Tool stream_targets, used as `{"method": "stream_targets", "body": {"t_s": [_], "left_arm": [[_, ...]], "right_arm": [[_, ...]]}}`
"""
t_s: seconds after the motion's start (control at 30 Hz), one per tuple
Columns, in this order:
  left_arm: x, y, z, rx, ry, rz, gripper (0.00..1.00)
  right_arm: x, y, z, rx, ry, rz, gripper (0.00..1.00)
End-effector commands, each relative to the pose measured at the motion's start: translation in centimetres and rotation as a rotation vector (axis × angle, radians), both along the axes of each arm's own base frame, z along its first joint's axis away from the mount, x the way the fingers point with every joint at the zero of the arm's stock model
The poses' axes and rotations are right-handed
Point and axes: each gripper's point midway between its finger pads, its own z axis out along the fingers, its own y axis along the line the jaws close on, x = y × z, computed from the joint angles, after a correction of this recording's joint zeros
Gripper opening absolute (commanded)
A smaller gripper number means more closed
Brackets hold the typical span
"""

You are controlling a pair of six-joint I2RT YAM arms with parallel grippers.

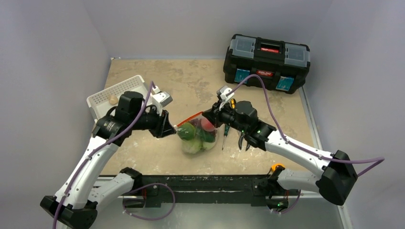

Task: Place the food in the zip-top bag and seal the zipper
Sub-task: Zip the zipper food storage bag at the center of the board, then place the zipper food storage bag at the center of the board.

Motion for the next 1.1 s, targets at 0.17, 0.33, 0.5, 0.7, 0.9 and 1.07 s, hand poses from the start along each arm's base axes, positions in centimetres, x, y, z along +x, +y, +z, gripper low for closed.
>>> {"method": "stream_targets", "body": {"t_s": [0.17,0.33,0.5,0.7,0.9,1.07], "left_arm": [[-0.2,3.8,1.6,0.066,-0.062,0.215,0.40],[0.7,6.5,5.1,0.053,-0.233,0.391,0.46],[0.0,8.0,7.4,0.010,-0.344,0.461,0.48],[-1.1,8.4,8.2,-0.028,-0.379,0.468,0.48],[-1.8,8.5,8.2,-0.048,-0.384,0.469,0.49],[-1.9,8.4,8.3,-0.055,-0.388,0.463,0.49]], "right_arm": [[3.7,0.7,3.4,0.055,-0.053,-0.079,0.00],[6.1,1.6,2.8,0.041,-0.005,-0.152,0.00],[9.7,2.6,0.5,-0.028,0.040,-0.254,0.00],[13.1,4.6,-3.4,-0.130,0.105,-0.314,0.06],[15.3,5.6,-6.6,-0.223,0.128,-0.346,0.25],[15.3,5.4,-6.0,-0.247,0.105,-0.337,0.57]]}}
